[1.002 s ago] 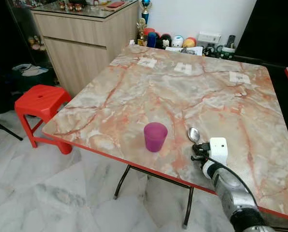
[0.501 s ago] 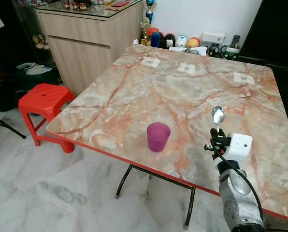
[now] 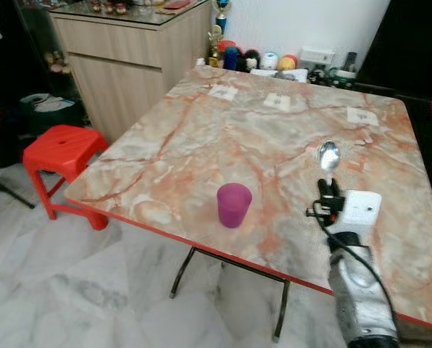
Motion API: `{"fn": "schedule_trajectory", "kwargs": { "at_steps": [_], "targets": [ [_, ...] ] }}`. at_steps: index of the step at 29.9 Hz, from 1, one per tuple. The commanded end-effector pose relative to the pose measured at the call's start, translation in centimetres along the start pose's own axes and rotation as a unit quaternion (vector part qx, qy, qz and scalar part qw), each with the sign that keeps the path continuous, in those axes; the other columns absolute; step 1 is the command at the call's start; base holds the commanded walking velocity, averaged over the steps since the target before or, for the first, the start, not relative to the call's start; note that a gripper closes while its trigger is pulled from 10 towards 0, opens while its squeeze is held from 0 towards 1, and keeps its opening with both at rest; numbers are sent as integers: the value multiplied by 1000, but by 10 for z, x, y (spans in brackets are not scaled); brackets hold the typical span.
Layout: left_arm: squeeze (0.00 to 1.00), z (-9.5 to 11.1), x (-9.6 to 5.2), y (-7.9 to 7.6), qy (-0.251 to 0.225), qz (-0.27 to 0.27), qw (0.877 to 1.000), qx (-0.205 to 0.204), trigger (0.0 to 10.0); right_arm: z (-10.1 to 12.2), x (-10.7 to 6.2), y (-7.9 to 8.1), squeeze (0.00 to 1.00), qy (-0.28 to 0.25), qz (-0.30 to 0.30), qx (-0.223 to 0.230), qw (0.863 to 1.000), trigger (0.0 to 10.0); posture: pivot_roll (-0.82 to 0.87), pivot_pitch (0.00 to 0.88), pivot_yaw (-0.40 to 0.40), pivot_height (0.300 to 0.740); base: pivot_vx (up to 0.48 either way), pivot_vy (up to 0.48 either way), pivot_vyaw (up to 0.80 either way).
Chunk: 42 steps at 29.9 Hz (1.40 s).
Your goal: Setting the table
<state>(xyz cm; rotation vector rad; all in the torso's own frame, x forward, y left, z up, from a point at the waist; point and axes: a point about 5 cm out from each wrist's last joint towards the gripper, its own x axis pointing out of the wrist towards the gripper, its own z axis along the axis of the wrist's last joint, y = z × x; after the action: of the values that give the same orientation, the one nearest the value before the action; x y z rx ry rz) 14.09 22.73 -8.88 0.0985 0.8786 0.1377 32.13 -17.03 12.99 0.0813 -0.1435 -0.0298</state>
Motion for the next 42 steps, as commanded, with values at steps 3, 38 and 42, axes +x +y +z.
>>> {"fn": "schedule_trajectory", "kwargs": {
  "at_steps": [3, 38, 42],
  "targets": [
    [0, -5, -1, -5, 10, -7, 1000, 7, 10000, 4, -2, -5, 0, -7, -12, -6, 1000, 10000, 7, 75, -44, 740, 0, -307, -788],
    [0, -13, -5, -2, 19, -16, 1000, 16, 10000, 12, 1, -11, 0, -28, -47, -1, 998, 10000, 2, 105, -27, 740, 0, -415, -125],
    [0, -15, -5, -2, 22, -15, 1000, 15, 10000, 13, 2, -11, 0, -33, -49, -4, 998, 10000, 3, 106, -28, 740, 0, -450, 0]
  ]
}}
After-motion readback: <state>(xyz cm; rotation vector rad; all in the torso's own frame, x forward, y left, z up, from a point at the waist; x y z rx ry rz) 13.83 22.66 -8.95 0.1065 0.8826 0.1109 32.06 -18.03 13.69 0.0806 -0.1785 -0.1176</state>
